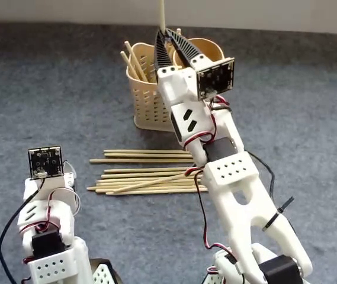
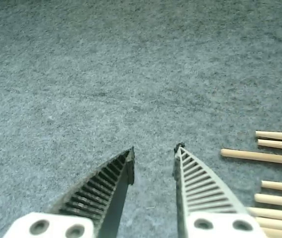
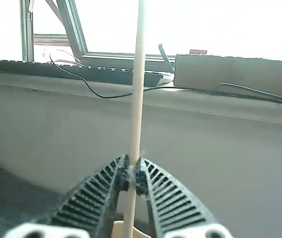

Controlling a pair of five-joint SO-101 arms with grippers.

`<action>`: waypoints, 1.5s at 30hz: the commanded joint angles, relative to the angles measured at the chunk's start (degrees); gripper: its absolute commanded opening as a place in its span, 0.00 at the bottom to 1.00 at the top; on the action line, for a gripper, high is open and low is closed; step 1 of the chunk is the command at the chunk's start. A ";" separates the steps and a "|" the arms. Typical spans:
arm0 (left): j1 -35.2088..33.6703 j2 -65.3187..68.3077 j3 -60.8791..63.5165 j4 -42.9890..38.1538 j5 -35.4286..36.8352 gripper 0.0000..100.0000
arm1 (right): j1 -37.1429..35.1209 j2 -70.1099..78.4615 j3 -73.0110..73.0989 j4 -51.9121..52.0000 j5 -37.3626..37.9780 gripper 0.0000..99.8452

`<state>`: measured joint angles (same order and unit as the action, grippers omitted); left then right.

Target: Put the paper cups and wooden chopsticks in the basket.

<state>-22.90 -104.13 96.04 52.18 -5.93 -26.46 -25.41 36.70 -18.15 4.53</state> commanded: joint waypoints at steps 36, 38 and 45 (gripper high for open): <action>1.10 -0.66 1.10 0.70 0.26 0.14 | -4.53 -11.56 15.16 -8.92 -0.18 0.12; 1.10 -0.66 1.10 0.70 0.26 0.14 | -4.53 -16.13 15.34 -4.18 -0.18 0.11; 1.10 -0.66 1.10 0.79 0.26 0.14 | -4.18 -29.93 15.34 18.59 -0.18 0.03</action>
<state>-22.90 -104.13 96.04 52.88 -5.93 -30.42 -49.41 52.62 -8.31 4.53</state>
